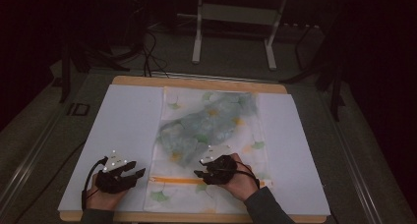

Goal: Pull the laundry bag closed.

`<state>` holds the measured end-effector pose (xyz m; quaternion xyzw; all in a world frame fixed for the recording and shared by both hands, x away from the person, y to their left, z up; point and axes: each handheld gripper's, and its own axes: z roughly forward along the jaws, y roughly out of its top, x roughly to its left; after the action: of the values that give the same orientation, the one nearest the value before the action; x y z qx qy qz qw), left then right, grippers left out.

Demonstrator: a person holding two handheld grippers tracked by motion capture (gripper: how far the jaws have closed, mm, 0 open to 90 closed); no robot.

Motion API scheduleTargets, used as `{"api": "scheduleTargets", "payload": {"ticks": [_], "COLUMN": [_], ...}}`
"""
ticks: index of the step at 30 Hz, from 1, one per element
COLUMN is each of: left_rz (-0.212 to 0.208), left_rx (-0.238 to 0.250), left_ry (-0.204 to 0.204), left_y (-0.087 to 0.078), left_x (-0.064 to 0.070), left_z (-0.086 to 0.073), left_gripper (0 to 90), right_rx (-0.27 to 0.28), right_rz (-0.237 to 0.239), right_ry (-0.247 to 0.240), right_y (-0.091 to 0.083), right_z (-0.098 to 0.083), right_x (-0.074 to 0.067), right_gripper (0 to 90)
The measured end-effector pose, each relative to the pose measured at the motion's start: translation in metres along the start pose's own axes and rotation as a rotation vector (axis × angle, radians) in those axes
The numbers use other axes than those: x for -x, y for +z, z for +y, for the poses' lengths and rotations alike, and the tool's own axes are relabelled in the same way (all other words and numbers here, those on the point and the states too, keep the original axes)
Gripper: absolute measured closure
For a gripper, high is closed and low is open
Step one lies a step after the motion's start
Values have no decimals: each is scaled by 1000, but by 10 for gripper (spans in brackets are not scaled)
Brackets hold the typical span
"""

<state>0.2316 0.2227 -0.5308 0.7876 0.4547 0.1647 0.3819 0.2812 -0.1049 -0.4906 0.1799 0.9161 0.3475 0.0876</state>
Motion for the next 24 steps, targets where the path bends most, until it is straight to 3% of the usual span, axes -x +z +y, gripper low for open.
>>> {"api": "scheduleTargets", "payload": {"ticks": [10, 18, 24], "left_rz": [3, 3, 2], "left_rx": [6, 1, 4], "left_ry": [-11, -8, -10], "left_y": [-2, 0, 0], "left_x": [-2, -1, -2], "left_z": [0, 0, 0], "left_gripper": [526, 526, 526], "right_rx": [36, 37, 43], "right_rz": [70, 89, 101], "right_ry": [-36, -67, -64], "right_y": [25, 45, 59], "right_z": [10, 16, 24], "right_x": [-14, -28, -36], "right_gripper": [653, 716, 722]}}
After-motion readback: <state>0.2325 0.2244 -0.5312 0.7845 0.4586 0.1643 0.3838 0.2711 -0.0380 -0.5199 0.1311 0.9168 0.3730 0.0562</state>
